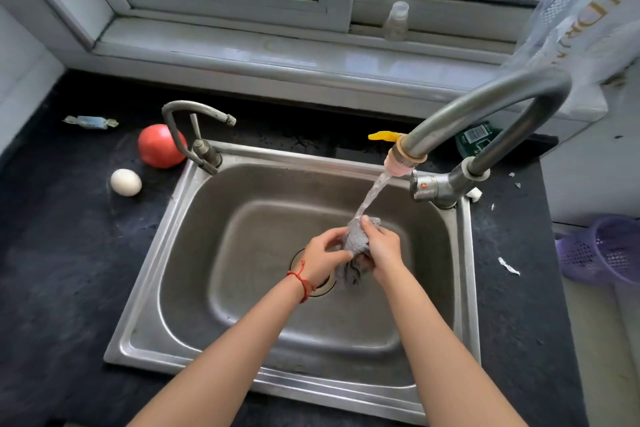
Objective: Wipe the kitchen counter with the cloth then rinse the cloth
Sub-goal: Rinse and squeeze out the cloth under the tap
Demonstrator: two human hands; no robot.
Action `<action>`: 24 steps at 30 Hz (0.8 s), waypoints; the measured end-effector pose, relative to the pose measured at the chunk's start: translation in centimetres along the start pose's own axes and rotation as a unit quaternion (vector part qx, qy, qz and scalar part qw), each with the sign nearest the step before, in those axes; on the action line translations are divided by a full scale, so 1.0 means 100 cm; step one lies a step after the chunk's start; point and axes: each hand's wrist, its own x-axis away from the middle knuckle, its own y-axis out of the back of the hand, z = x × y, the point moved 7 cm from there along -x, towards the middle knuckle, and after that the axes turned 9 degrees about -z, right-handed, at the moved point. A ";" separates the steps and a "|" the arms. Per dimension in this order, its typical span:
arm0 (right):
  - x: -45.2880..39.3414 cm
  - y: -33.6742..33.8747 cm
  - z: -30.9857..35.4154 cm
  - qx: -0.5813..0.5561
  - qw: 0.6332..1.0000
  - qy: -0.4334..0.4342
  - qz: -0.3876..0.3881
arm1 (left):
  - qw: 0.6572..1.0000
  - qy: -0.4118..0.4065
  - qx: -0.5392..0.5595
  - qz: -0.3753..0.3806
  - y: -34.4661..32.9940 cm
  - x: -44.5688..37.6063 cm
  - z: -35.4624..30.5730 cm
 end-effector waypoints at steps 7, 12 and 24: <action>0.000 0.002 0.001 -0.004 0.998 -0.059 0.020 | 0.998 -0.005 -0.024 -0.065 0.005 -0.002 0.012; 0.010 -0.003 -0.004 0.113 0.987 0.072 0.088 | 0.983 0.120 0.077 -0.114 0.011 -0.008 0.038; -0.007 0.012 -0.007 0.182 0.976 0.091 -0.075 | 0.943 0.169 0.129 -0.255 0.051 -0.007 0.058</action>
